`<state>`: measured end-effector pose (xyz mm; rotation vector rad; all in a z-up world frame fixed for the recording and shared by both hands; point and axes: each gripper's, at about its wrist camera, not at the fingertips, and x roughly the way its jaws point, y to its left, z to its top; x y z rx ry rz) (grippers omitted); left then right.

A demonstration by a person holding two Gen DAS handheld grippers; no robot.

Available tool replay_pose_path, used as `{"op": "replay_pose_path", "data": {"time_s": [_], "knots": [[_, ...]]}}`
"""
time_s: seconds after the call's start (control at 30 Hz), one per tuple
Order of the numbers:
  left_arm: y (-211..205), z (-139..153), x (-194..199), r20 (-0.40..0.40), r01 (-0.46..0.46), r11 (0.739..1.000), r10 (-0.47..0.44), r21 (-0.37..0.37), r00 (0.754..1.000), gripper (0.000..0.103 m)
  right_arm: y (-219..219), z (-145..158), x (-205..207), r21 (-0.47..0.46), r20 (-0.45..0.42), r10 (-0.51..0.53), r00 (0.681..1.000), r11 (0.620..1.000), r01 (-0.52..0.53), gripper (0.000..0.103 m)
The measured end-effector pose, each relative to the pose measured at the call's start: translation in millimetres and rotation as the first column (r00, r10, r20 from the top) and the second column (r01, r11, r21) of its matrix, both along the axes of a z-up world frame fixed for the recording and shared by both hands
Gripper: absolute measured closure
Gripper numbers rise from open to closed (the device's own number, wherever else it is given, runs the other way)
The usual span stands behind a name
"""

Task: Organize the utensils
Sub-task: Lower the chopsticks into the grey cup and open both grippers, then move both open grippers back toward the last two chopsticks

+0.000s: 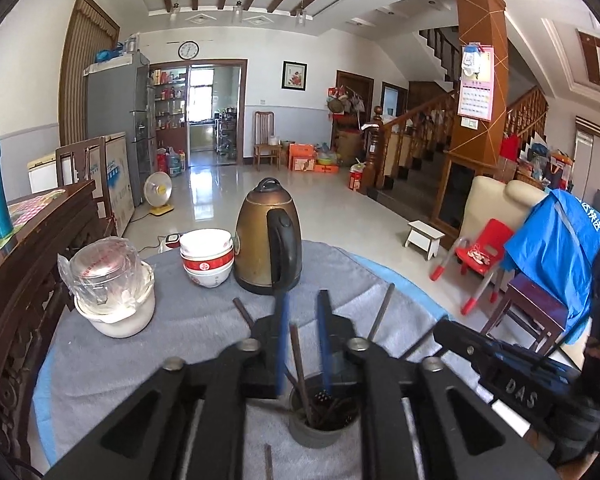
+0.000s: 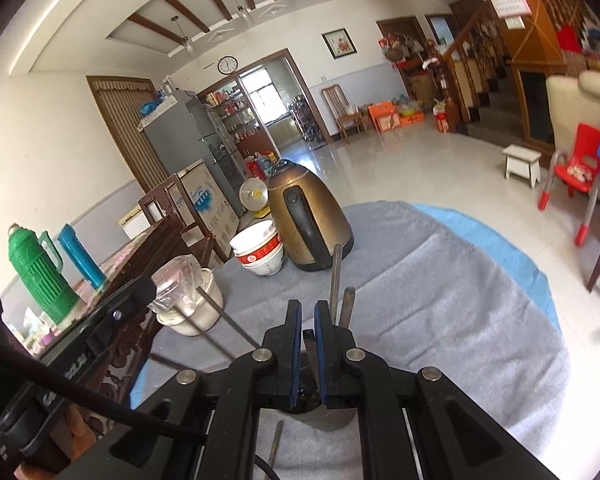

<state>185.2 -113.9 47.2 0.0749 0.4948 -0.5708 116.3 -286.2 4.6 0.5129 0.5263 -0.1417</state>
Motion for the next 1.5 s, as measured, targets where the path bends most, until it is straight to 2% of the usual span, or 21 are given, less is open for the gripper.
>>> {"op": "replay_pose_path", "data": {"time_s": [0.07,0.17,0.23,0.27,0.3,0.33,0.4,0.5,0.7,0.87,1.07,1.2,1.5], "knots": [[7.9,3.2,-6.9,0.008,-0.004,1.000,0.004,-0.004,1.000,0.060,-5.3,-1.1,-3.7,0.050,0.015,0.008,1.000,0.999,-0.008,0.094],[19.5,6.7,-18.0,0.022,0.000,1.000,0.000,-0.006,1.000,0.048,-11.5,0.7,-12.6,0.093,0.053,0.003,0.999,0.996,-0.008,0.088],[26.9,5.6,-27.2,0.031,-0.002,1.000,0.002,0.013,1.000,0.042,-17.0,1.7,-20.2,0.115,0.077,-0.010,0.997,0.993,0.001,0.076],[30.3,4.5,-30.2,0.031,-0.006,1.000,0.006,0.022,1.000,0.038,-20.1,1.9,-24.3,0.128,0.091,-0.015,0.996,0.992,0.003,0.062],[33.7,2.9,-33.3,0.027,-0.009,1.000,0.008,0.029,1.000,0.037,-22.8,1.9,-28.7,0.137,0.104,-0.022,0.994,0.991,0.008,0.040],[37.6,-0.7,-37.1,0.021,-0.006,0.999,0.005,0.036,1.000,0.036,-25.0,2.3,-34.2,0.141,0.122,-0.035,0.992,0.990,0.017,0.038],[42.1,-7.5,-42.4,0.007,-0.008,0.998,0.008,0.063,1.000,0.036,-27.9,2.6,-44.7,0.131,0.152,-0.059,0.987,0.991,0.039,0.038],[47.6,-23.8,-50.6,-0.023,-0.016,0.993,0.019,0.113,1.000,0.035,-29.3,0.1,-55.5,0.118,0.161,-0.042,0.986,0.993,0.023,0.039],[54.8,-62.8,-60.6,-0.123,-0.007,0.980,0.032,0.197,0.992,0.035,-22.0,-13.9,-73.3,0.039,0.128,-0.010,0.992,0.999,0.005,0.043],[63.5,-90.0,-63.8,-0.189,-0.022,0.971,0.069,0.240,0.979,0.035,-11.9,-39.1,-73.3,0.017,0.043,0.031,0.999,0.999,-0.032,0.055],[82.4,-108.2,-60.7,-0.215,-0.064,0.959,0.126,0.277,0.968,0.035,7.1,-67.3,-61.3,0.037,-0.059,0.086,0.995,0.996,-0.083,0.056],[101.5,-128.3,-56.3,-0.267,-0.097,0.952,0.178,0.290,0.947,0.035,20.8,-87.4,-54.1,0.059,-0.122,0.133,0.984,0.990,-0.127,0.056],[128.0,-174.1,-66.0,-0.350,-0.122,0.923,0.258,0.366,0.900,0.035,65.1,-135.7,-39.9,0.107,-0.249,0.254,0.935,0.966,-0.234,0.056]]}}
